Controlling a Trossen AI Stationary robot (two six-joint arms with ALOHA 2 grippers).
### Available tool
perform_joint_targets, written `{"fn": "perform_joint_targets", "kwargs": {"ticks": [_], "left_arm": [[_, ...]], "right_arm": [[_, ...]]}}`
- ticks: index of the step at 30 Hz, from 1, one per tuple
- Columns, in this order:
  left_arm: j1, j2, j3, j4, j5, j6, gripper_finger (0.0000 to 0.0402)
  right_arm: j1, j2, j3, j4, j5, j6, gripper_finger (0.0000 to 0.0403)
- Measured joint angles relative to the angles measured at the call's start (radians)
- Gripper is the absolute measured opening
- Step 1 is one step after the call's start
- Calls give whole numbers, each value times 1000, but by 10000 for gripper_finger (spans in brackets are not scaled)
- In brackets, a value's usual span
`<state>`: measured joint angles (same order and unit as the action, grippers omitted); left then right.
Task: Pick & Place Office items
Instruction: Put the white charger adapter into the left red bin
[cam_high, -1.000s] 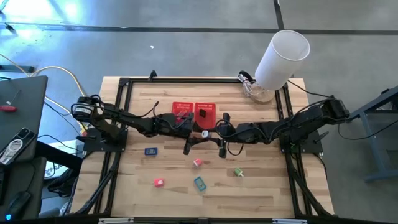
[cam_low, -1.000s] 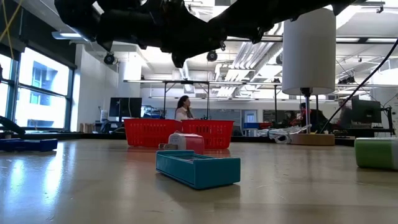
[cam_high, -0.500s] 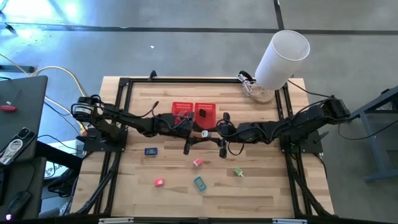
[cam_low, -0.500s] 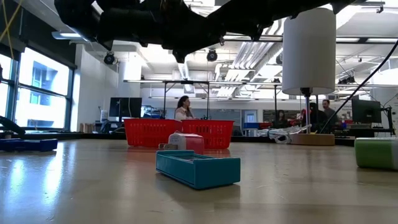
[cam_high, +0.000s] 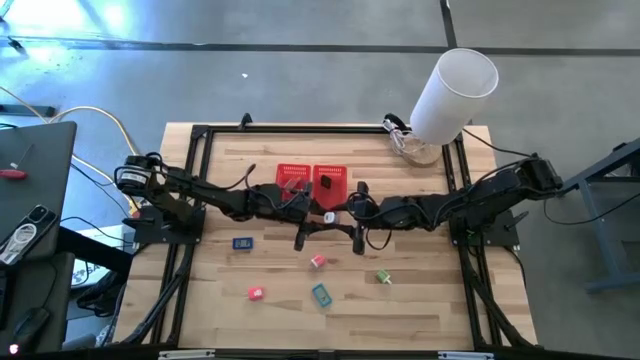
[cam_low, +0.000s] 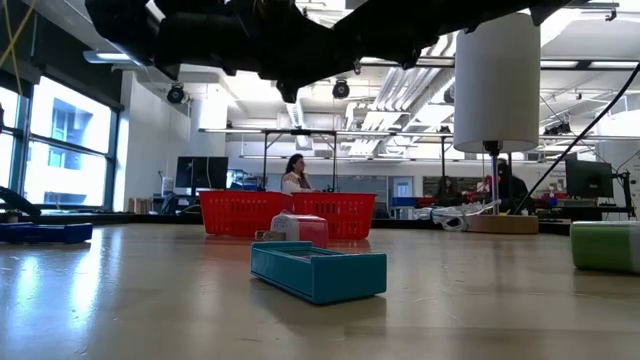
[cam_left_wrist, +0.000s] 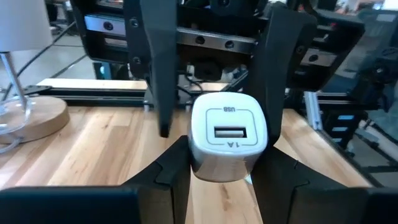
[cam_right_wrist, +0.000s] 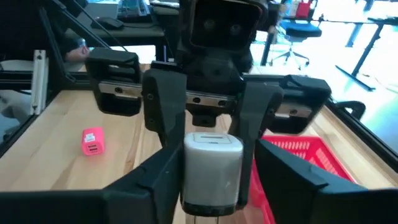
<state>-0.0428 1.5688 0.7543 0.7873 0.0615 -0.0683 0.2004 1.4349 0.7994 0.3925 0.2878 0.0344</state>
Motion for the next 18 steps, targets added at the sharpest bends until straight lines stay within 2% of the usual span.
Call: {"fn": "perform_joint_targets", "kwargs": {"ticks": [6, 12, 15, 18], "left_arm": [[-27, -1, 3, -38, -113, 70, 124], [-71, -1, 3, -53, -224, 163, 124], [-100, -1, 3, -59, -323, 239, 124], [-143, -1, 3, -68, -480, 343, 124]], "right_arm": [[28, -74, -2, -157, 73, 29, 228], [50, -167, -2, -276, 133, 139, 240], [59, -221, -2, -343, 132, 213, 239], [62, -233, 0, -367, 132, 343, 238]]}}
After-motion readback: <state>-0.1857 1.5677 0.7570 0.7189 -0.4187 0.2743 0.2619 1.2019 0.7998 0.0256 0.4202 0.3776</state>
